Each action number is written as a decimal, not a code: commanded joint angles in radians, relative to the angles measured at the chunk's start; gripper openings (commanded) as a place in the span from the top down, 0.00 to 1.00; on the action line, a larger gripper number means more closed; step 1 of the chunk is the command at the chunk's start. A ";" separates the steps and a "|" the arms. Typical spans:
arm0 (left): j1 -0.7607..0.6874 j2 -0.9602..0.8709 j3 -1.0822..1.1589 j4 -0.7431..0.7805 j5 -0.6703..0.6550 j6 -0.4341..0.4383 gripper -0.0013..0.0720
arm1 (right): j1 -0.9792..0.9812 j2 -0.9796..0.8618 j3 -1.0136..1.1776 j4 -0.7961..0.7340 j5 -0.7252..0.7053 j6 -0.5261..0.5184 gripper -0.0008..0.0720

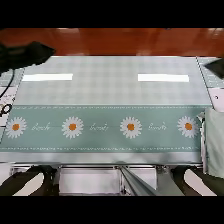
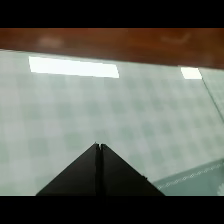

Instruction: Fold the shirts.

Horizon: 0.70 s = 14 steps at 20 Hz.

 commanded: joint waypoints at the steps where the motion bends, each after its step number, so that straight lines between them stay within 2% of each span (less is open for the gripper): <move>1: -0.195 -0.166 0.147 0.557 -0.070 -0.326 0.96 | 0.483 -0.175 0.128 -0.509 -0.080 0.185 0.95; 2: -0.231 -0.187 0.142 0.701 -0.106 -0.433 0.96 | 0.552 -0.237 0.139 -0.672 -0.032 0.276 0.95; 3: -0.254 -0.204 0.121 0.767 -0.141 -0.483 0.96 | 0.581 -0.289 0.138 -0.763 0.025 0.359 0.95; 4: -0.256 -0.209 0.089 0.767 -0.149 -0.491 0.96 | 0.587 -0.337 0.138 -0.785 0.082 0.428 0.95; 7: -0.256 -0.209 0.010 0.760 -0.152 -0.501 0.96 | 0.577 -0.407 0.138 -0.787 0.133 0.433 0.95; 14: -0.253 -0.210 0.000 0.760 -0.174 -0.501 0.96 | 0.578 -0.409 0.138 -0.781 0.135 0.433 0.95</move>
